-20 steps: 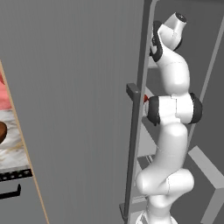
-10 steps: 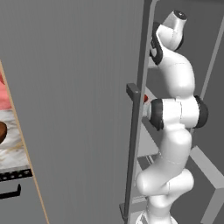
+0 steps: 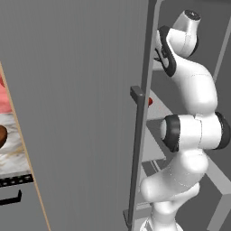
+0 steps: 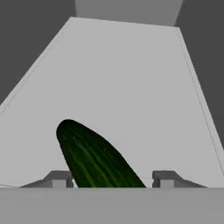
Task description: Take the eggplant, cucumber, and bell pepper from the freezer and place them in the bowl on the counter.
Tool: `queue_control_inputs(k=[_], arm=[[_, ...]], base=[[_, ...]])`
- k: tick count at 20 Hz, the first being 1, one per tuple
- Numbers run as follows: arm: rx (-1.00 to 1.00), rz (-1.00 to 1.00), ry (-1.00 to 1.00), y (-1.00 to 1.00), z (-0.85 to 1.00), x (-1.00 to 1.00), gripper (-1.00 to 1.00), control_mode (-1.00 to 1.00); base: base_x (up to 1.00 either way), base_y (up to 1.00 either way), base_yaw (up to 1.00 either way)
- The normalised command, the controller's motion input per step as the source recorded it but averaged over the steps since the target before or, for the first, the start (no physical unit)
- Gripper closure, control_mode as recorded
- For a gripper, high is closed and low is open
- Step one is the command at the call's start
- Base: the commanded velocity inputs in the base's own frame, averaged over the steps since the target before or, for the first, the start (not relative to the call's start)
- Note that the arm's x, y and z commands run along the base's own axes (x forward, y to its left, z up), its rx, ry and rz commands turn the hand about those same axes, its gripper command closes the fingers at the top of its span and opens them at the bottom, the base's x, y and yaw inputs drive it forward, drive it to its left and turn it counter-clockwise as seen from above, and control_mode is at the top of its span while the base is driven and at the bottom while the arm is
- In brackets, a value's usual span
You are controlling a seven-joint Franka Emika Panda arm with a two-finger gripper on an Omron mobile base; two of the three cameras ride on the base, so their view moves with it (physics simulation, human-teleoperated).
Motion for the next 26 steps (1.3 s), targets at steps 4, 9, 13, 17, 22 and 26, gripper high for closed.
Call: queue_control_inputs(k=[4,9,13,17,22,26], arm=[[0.0,-0.07,-0.08,0.06,-0.08,-1.0,1.0,-1.0],[0.0,-0.08,0.0,0.15,0.0,-0.91,1.0,-1.0],[0.0,-0.14,0.0,0.31,0.0,-0.95,1.0,-1.0],[0.0,-0.16,-0.01,0.29,-0.01,-0.86,1.0,-1.0],[0.0,-0.11,-0.02,0.02,0.0,-0.68,1.0,-1.0],[0.03,-0.16,0.0,0.05,0.0,-0.91,1.0,-1.0]], base=[[0.0,0.0,0.0],[0.0,0.0,0.0],[0.0,0.0,0.0],[0.0,0.0,0.0],[0.0,0.0,0.0],[0.0,0.0,0.0]])
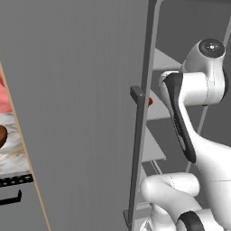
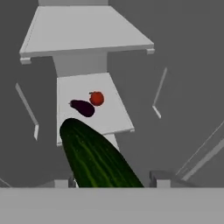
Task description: Take the eggplant, cucumber, and bell pepper from the freezer and place them in the bowl on the counter.
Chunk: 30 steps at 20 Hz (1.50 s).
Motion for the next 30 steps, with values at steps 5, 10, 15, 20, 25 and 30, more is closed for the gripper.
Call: queue_control_inputs(k=[5,10,15,20,25,30], arm=[[0.02,-0.18,0.0,0.08,-0.05,-0.89,1.0,-1.0],[0.02,-0.11,0.0,0.02,-0.06,-0.87,1.0,-1.0],[0.03,-0.01,0.0,0.0,-0.15,-0.75,1.0,-1.0],[0.04,0.01,0.06,0.14,-0.04,-0.49,1.0,-1.0],[0.03,0.08,0.11,0.29,0.0,-0.07,1.0,-1.0],[0.03,0.14,0.1,0.13,0.0,0.0,1.0,-1.0]], base=[[0.0,0.0,0.0],[0.0,0.0,0.0],[0.0,0.0,0.0],[0.0,0.0,0.0],[0.0,0.0,0.0],[0.0,0.0,0.0]])
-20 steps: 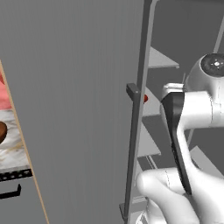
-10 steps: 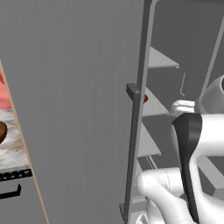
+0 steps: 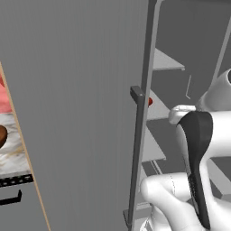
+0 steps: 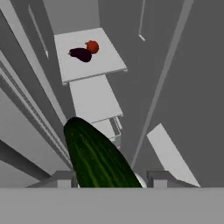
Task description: Take the eggplant, cucumber, and bell pepper from the freezer and place them in the bowl on the counter.
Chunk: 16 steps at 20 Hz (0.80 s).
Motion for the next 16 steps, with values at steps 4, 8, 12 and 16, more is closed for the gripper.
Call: queue_control_inputs(k=[4,8,12,16], arm=[[0.01,0.14,0.03,0.09,0.0,0.0,1.0,-1.0],[0.01,0.14,0.0,0.05,-0.08,0.01,1.0,-1.0],[0.0,0.15,0.0,0.04,-0.08,0.0,1.0,-1.0],[0.0,0.07,0.0,0.13,-0.01,0.0,1.0,-1.0]], base=[[0.0,0.0,0.0],[0.0,0.0,0.0],[0.0,0.0,0.0],[0.0,0.0,0.0]])
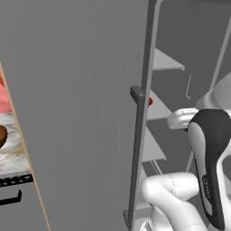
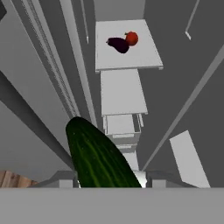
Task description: Take the eggplant, cucumber, and bell pepper from the freezer and place them in the bowl on the counter.
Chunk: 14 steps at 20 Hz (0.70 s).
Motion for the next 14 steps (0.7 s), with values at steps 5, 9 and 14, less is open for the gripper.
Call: queue_control_inputs(k=[5,9,14], arm=[[0.0,0.04,0.0,0.0,-0.02,0.0,1.0,-1.0],[0.0,0.01,0.0,0.0,-0.08,0.0,1.0,-1.0],[0.0,0.0,0.0,0.0,0.0,0.0,1.0,1.0]], base=[[0.0,0.0,0.0],[0.0,0.0,0.0],[-0.14,0.0,0.0]])
